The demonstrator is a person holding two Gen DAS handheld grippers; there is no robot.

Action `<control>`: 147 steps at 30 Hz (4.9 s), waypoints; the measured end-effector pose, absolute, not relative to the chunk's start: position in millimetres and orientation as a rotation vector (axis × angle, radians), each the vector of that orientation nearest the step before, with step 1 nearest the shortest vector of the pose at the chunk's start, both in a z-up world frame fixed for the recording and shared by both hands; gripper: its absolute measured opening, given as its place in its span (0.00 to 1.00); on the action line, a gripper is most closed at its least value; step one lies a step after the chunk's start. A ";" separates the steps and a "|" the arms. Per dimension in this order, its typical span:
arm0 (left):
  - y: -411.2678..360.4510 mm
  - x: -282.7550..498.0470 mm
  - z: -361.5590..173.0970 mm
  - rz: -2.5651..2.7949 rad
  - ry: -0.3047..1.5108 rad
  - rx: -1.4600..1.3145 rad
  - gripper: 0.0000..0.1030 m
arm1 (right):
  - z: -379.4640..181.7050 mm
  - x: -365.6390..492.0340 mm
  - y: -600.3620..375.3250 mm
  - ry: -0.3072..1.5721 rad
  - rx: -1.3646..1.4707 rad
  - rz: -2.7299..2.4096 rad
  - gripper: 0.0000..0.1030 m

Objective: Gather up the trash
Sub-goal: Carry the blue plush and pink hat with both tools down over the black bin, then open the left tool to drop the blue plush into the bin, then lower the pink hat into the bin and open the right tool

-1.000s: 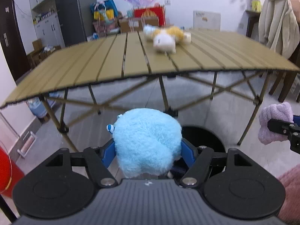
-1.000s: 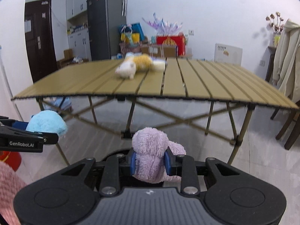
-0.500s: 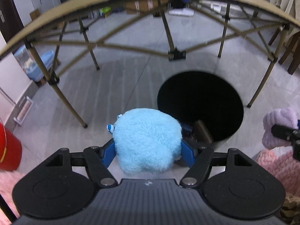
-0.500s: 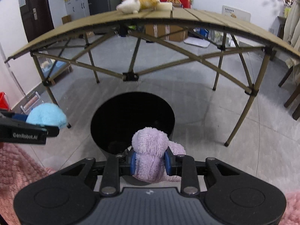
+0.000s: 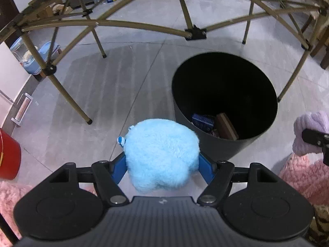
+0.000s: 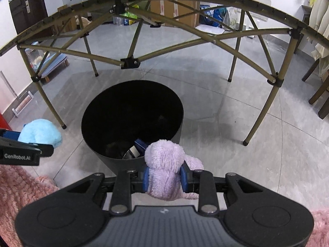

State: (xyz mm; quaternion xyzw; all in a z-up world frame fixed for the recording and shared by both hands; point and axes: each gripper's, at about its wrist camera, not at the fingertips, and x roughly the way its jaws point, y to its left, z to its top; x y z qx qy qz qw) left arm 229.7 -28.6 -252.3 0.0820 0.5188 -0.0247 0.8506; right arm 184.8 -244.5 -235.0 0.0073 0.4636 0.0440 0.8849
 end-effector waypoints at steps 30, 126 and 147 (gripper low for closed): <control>-87.1 278.5 -254.6 -0.086 1.119 0.159 0.70 | -239.5 226.7 -277.5 0.938 0.065 -0.039 0.27; -80.9 334.1 -255.8 0.024 1.165 0.050 1.00 | -233.3 268.3 -292.5 0.884 0.114 -0.073 0.27; -28.3 329.0 -243.3 0.084 1.144 0.011 1.00 | -225.9 283.6 -225.6 0.884 0.046 0.062 0.27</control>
